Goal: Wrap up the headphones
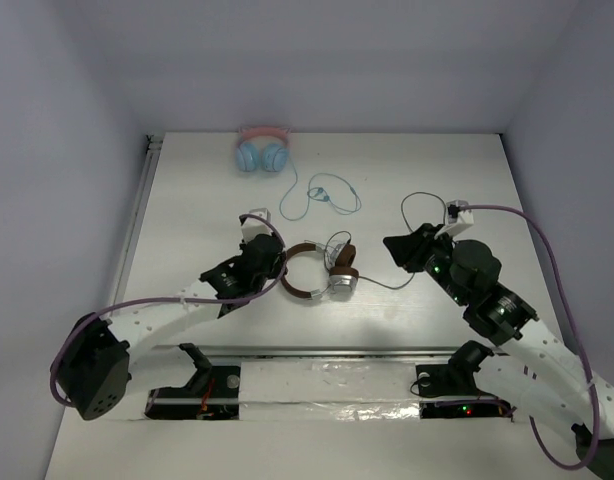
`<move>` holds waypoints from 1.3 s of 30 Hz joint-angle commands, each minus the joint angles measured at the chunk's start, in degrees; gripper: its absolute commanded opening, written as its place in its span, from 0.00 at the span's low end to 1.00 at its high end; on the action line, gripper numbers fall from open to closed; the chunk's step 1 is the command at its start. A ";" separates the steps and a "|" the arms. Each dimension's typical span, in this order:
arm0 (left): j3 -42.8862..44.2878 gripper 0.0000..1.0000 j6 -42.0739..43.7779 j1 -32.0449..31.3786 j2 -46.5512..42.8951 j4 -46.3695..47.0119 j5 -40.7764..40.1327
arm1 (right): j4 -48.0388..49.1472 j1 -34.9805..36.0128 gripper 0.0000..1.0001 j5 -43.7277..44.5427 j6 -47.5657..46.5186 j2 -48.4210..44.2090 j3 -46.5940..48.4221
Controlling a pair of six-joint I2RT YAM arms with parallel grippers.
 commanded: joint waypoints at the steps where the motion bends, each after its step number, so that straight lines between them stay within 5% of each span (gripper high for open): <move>1: -0.39 0.35 -3.51 -1.28 1.58 -2.21 -5.69 | 3.41 0.02 0.33 -1.47 -1.39 0.86 -0.43; 10: -0.84 0.45 -5.63 -1.90 10.63 -0.46 -6.48 | 5.87 0.02 0.35 -3.31 -1.47 2.80 -1.83; 27: 3.30 0.42 -2.64 -1.90 24.17 6.84 -4.38 | 7.01 0.02 0.35 -4.28 -0.51 1.92 -4.12; 30: 3.82 0.26 -2.29 -1.90 25.84 7.45 -3.85 | 7.01 0.02 0.35 -3.93 -0.59 1.83 -4.29; 31: 4.09 0.02 -2.29 -1.90 26.28 7.28 -3.85 | 7.10 0.02 0.35 -3.84 -0.51 1.74 -4.38; 39: 11.99 0.00 5.61 -1.90 11.89 -4.57 -8.14 | 9.55 0.02 0.23 -6.03 -1.03 1.57 -6.13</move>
